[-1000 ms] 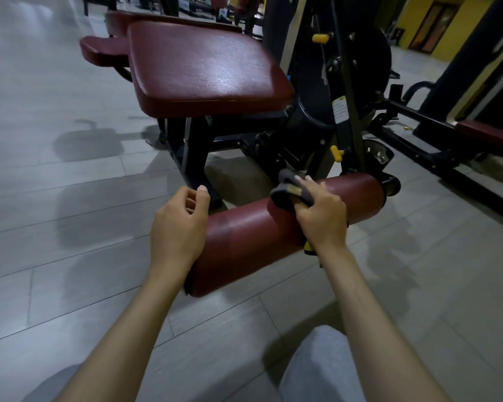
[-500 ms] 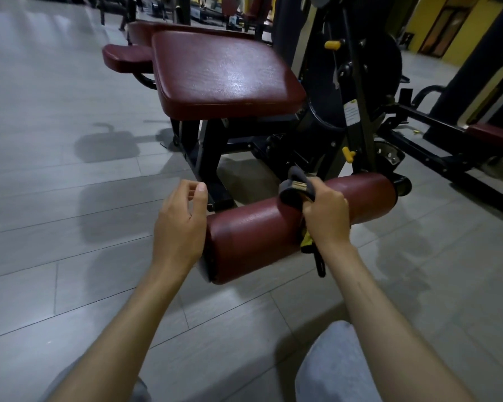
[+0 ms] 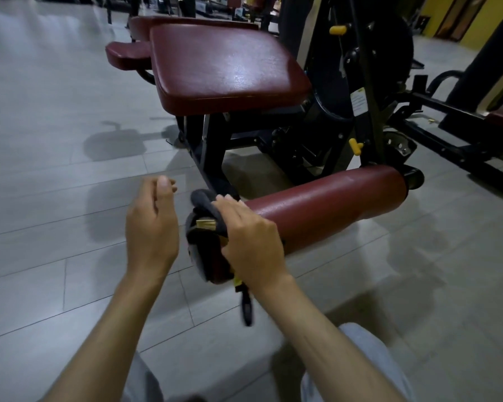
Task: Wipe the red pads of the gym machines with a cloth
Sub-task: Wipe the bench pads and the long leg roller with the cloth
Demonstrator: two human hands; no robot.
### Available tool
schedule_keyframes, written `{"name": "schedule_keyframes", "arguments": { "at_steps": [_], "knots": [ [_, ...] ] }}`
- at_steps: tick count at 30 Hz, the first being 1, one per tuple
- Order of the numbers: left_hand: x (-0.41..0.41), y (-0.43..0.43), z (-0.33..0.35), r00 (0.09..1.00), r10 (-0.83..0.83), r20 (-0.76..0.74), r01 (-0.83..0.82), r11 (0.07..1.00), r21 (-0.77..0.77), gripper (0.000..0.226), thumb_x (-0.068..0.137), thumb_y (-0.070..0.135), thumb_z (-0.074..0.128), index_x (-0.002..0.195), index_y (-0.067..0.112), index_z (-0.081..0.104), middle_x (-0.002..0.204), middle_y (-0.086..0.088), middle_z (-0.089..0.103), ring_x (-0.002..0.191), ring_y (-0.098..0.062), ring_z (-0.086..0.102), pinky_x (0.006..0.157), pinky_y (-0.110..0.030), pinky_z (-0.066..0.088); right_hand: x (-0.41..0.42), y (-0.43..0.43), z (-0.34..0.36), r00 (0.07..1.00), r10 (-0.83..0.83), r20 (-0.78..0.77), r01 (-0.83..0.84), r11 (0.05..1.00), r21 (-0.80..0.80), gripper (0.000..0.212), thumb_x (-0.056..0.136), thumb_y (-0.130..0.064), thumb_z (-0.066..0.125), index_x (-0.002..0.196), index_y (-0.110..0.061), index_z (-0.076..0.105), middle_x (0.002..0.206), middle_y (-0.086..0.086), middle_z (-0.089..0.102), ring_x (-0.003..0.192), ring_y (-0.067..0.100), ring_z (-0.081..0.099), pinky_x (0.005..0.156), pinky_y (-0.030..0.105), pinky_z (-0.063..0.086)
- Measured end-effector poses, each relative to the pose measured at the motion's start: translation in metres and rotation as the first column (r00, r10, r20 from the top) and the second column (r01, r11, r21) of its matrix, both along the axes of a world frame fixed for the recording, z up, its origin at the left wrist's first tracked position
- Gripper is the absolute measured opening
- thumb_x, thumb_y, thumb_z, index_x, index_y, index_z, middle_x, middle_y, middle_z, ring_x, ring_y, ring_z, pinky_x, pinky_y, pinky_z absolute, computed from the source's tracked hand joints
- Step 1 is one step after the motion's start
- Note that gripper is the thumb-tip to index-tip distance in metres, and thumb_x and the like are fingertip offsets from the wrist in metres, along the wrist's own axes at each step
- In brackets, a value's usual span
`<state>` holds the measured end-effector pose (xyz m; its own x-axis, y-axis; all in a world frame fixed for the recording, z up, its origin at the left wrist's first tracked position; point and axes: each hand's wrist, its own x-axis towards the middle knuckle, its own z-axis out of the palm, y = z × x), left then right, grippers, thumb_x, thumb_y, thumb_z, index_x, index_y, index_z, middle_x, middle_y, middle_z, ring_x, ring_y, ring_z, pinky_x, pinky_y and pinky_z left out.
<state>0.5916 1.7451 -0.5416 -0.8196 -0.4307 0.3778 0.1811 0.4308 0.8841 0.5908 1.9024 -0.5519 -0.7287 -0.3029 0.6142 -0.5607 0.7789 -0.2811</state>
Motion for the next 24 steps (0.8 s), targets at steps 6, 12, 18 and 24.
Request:
{"name": "schedule_keyframes", "arguments": {
  "at_steps": [6, 12, 18, 24],
  "knots": [
    [-0.024, 0.048, -0.004, 0.981, -0.122, 0.15, 0.154, 0.962, -0.225, 0.033, 0.105, 0.056, 0.035, 0.109, 0.03, 0.056, 0.106, 0.011, 0.062, 0.101, -0.013, 0.059, 0.078, -0.03, 0.042, -0.059, 0.101, 0.017, 0.975, -0.214, 0.068, 0.208, 0.975, 0.082, 0.039, 0.082, 0.007, 0.063, 0.115, -0.013, 0.069, 0.095, 0.009, 0.074, 0.082, 0.026, 0.072, 0.073, 0.039, 0.061],
    [-0.029, 0.051, -0.012, 0.967, -0.094, 0.235, 0.185, 0.896, -0.404, 0.065, 0.092, 0.08, 0.026, 0.118, 0.031, 0.061, 0.113, 0.011, 0.066, 0.106, -0.012, 0.06, 0.086, -0.04, 0.052, -0.118, 0.209, 0.042, 0.81, -0.574, 0.123, 0.567, 0.819, 0.086, 0.034, 0.09, -0.002, 0.061, 0.121, -0.013, 0.068, 0.097, 0.019, 0.074, 0.095, 0.04, 0.07, 0.078, 0.041, 0.055],
    [-0.027, 0.057, -0.008, 0.969, -0.039, 0.245, 0.159, 0.855, -0.494, 0.063, 0.095, 0.08, 0.03, 0.115, 0.03, 0.062, 0.112, 0.011, 0.065, 0.104, -0.014, 0.059, 0.078, -0.034, 0.04, -0.092, 0.148, 0.028, 0.897, -0.438, 0.059, 0.429, 0.895, 0.123, 0.025, 0.092, -0.009, 0.061, 0.114, -0.02, 0.068, 0.086, 0.009, 0.072, 0.081, 0.029, 0.069, 0.062, 0.03, 0.044],
    [-0.03, 0.053, -0.015, 0.971, -0.05, 0.234, 0.159, 0.865, -0.476, 0.068, 0.092, 0.083, 0.021, 0.109, 0.032, 0.063, 0.107, 0.011, 0.067, 0.099, -0.013, 0.061, 0.076, -0.036, 0.049, -0.109, 0.184, 0.029, 0.956, -0.28, 0.09, 0.268, 0.955, 0.124, 0.037, 0.085, 0.001, 0.064, 0.118, -0.017, 0.069, 0.085, 0.007, 0.073, 0.077, 0.028, 0.07, 0.065, 0.032, 0.054]
  ]
}}
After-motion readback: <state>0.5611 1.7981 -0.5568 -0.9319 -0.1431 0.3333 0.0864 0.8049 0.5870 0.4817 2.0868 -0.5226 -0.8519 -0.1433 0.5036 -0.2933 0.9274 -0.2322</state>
